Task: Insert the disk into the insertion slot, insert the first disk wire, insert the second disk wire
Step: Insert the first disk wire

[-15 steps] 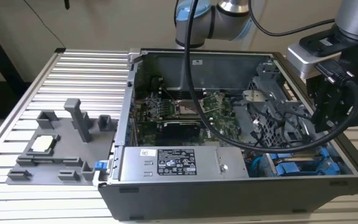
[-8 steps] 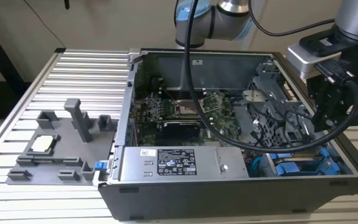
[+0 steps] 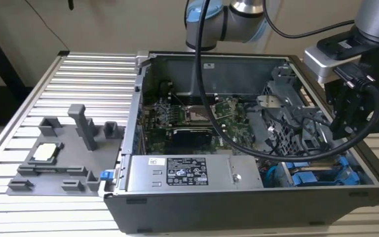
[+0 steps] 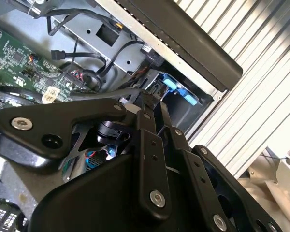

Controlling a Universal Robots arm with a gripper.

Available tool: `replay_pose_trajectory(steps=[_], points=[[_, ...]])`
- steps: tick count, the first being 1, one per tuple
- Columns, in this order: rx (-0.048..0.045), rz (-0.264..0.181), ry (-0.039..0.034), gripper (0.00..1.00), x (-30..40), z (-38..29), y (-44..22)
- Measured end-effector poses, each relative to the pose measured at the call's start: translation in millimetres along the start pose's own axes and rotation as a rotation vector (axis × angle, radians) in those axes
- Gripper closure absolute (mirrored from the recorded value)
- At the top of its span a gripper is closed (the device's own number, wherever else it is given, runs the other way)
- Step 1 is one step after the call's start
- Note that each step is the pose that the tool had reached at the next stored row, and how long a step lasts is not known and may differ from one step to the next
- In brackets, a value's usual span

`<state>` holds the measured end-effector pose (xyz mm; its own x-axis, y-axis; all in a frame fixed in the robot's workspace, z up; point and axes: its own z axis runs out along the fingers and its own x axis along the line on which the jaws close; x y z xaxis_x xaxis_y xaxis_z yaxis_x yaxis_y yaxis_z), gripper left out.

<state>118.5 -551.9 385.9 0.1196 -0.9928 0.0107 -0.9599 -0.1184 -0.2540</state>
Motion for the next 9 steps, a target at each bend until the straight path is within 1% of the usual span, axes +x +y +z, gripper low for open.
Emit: replay_pose_trajectory(steps=[2, 3, 4, 6, 8, 9], points=[[-0.0008, 0.000, 0.0000, 0.81, 0.1, 0.0, -0.3], [-0.0046, 0.000, -0.0003, 0.81, 0.3, 0.2, -0.9], [-0.0109, 0.000, -0.0012, 0.81, 0.6, 0.5, -1.9], [-0.0274, 0.001, -0.0031, 0.81, 1.3, 1.2, -4.4], [-0.0505, 0.001, -0.0053, 0.81, 2.0, 2.0, -7.6], [-0.0661, 0.001, -0.0069, 0.81, 2.4, 2.6, -9.6]])
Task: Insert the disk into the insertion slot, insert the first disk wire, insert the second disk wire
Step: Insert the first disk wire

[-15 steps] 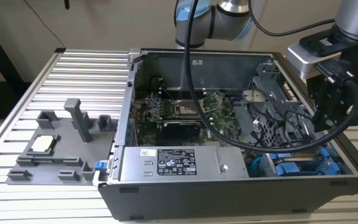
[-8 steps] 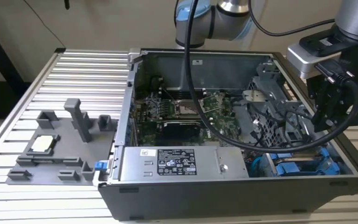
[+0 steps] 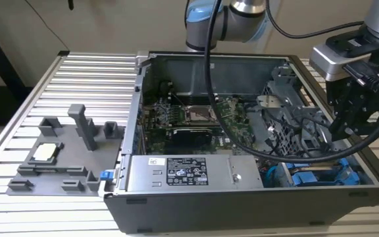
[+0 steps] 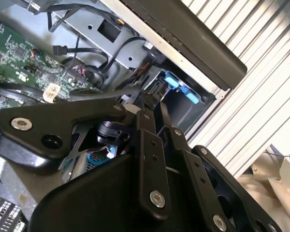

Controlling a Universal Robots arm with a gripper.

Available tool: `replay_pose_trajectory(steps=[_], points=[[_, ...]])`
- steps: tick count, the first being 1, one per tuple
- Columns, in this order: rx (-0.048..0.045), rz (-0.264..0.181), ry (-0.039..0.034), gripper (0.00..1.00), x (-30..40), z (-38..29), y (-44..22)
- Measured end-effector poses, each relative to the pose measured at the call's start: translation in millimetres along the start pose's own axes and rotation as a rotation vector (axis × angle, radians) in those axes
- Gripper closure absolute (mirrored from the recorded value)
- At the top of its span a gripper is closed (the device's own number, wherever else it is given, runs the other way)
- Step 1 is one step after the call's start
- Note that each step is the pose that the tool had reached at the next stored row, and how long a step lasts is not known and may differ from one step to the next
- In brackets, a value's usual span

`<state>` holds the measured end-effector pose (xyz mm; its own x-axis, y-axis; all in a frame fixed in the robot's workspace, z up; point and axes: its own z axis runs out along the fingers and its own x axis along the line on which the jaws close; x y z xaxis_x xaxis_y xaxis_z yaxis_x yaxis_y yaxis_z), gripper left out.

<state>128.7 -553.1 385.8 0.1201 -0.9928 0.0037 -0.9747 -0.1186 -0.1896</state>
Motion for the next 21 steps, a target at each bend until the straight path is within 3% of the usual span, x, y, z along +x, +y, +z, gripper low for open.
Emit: replay_pose_trajectory(steps=[2, 5, 8, 12, 21], points=[[-0.0316, 0.001, -0.0034, 0.81, 1.2, 0.8, -3.9], [-0.0718, 0.001, -0.0083, 0.81, 4.1, 2.1, -8.9], [-0.1005, 0.002, -0.0117, 0.81, 7.4, 3.6, -13.2], [-0.1239, 0.002, -0.0145, 0.81, 12.3, 5.9, -18.5], [-0.1619, 0.004, -0.0190, 0.81, 23.4, 9.8, -26.3]])
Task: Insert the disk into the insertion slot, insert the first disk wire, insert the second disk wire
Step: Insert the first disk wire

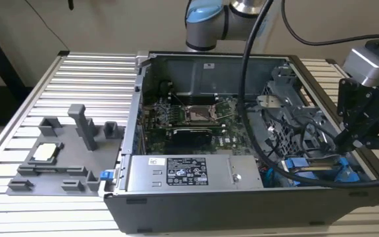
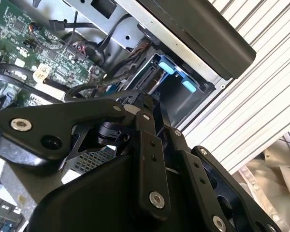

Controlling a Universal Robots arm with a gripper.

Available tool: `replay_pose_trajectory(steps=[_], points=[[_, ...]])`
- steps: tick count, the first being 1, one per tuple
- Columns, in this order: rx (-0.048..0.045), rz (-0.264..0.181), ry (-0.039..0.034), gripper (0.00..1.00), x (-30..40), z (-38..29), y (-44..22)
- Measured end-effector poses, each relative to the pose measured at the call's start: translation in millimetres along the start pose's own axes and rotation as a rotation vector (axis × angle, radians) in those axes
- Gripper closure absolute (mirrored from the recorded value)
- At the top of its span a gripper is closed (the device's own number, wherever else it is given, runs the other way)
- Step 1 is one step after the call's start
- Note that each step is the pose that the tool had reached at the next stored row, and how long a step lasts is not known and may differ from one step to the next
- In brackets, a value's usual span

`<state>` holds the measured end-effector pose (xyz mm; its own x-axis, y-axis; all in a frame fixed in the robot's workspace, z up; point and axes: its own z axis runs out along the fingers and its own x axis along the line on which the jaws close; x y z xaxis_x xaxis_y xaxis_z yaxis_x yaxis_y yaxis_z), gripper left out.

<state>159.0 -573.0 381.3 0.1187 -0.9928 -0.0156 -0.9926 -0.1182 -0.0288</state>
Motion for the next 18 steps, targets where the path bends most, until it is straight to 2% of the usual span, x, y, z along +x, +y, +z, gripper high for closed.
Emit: replay_pose_trajectory(steps=[3, 5, 9, 13, 16, 17, 18], points=[[-0.0146, 0.000, -0.0018, 0.81, 3.9, 0.5, -2.3], [-0.0278, 0.001, -0.0033, 0.81, 5.2, 0.5, -4.1], [-0.0295, 0.001, -0.0051, 0.81, 5.5, 1.5, -5.4], [-0.0266, 0.009, -0.0271, 0.81, 5.4, 3.1, -5.8], [-0.0236, 0.020, -0.0518, 0.81, 5.5, 3.8, -5.8], [-0.0236, 0.023, -0.0559, 0.81, 5.6, 4.1, -5.8], [-0.0252, 0.025, -0.0571, 0.81, 5.6, 4.7, -5.7]])
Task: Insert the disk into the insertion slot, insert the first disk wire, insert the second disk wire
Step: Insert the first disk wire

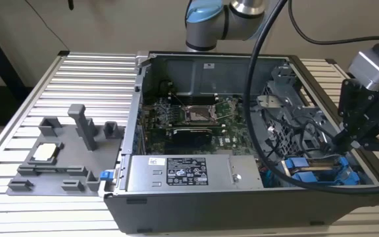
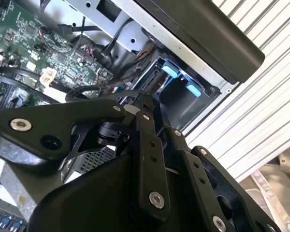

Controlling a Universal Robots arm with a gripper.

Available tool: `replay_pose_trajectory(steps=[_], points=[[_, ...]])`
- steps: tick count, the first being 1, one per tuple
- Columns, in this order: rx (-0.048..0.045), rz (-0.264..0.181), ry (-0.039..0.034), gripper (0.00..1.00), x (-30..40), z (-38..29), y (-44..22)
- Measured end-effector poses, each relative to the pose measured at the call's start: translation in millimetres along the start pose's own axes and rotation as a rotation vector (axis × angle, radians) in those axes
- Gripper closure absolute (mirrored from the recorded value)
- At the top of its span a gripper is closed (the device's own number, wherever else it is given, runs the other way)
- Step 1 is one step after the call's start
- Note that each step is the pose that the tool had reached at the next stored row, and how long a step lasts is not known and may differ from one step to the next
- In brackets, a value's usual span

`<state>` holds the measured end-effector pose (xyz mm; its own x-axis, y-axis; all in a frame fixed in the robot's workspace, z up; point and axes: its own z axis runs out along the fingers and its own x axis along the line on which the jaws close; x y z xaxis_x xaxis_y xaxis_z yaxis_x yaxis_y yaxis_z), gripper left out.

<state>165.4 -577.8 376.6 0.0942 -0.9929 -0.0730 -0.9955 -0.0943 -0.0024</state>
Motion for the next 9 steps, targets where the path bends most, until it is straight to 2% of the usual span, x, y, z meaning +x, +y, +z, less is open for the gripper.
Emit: replay_pose_trajectory(steps=[4, 9], points=[[-0.0104, 0.003, -0.0007, 0.81, 0.4, 2.1, -1.1], [-0.0106, 0.004, -0.0009, 0.81, 0.4, 2.4, -1.1]])
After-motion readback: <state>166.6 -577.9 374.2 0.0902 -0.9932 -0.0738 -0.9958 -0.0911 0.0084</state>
